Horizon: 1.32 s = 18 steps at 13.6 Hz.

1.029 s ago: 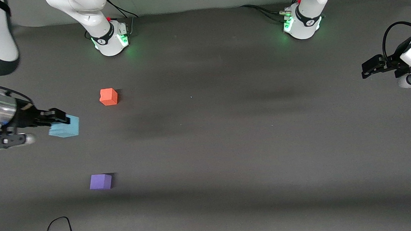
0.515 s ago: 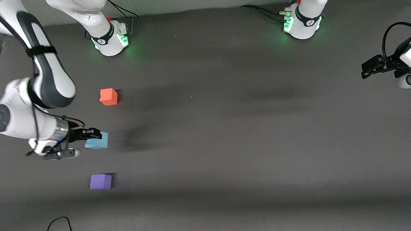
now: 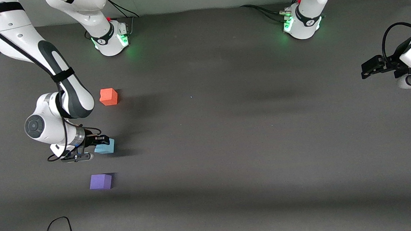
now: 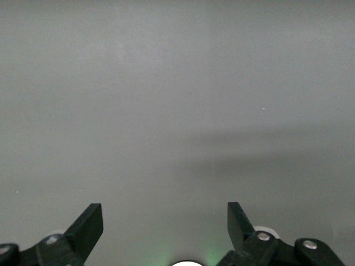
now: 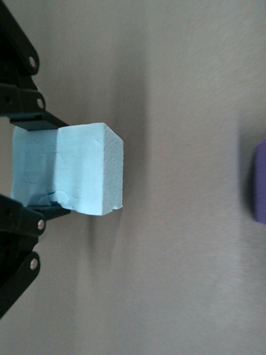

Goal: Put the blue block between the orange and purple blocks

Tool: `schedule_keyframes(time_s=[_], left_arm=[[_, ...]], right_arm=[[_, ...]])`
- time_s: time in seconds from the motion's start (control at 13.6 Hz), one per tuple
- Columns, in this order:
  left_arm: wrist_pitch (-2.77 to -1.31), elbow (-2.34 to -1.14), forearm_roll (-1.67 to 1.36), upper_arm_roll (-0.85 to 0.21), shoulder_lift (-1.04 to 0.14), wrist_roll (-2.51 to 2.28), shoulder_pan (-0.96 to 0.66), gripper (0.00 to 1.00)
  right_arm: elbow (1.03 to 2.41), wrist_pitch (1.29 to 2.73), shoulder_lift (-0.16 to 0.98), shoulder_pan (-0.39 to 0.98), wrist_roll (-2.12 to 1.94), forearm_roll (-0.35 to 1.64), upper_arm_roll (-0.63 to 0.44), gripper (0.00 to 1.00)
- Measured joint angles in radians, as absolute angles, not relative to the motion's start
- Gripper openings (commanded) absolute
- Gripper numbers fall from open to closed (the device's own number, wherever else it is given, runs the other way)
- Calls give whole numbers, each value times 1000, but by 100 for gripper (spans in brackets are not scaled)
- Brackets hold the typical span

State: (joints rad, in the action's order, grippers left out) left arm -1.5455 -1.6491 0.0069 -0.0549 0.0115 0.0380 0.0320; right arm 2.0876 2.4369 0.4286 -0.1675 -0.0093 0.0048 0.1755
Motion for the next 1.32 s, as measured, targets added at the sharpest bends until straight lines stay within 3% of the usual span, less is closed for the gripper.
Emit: schedule_keyframes(time_s=[0.15,0.22,0.29,0.37,0.81,1.32], left_arm=[[-1546,-1649,7,-55,11,38,32,100],[-1546,-1649,7,-55,11,38,32,100],[-1546,-1649,7,-55,11,38,32,100],[-1546,-1649,7,-55,11,38,32,100],[-1546,-1649,7,-55,11,38,32,100],[-1545,-1649,7,-55,11,34,32,100]], right_arm=[[2109,2458,426,-167,-9,2,176,50],[2110,2458,424,-167,-9,2,175,59],[2112,2458,424,-167,-9,2,175,72],[2113,2458,423,-167,-9,2,175,98],[2108,2401,384,-161,-9,0,175,100],[1980,2096,103,-140,-30,-1,182,100]])
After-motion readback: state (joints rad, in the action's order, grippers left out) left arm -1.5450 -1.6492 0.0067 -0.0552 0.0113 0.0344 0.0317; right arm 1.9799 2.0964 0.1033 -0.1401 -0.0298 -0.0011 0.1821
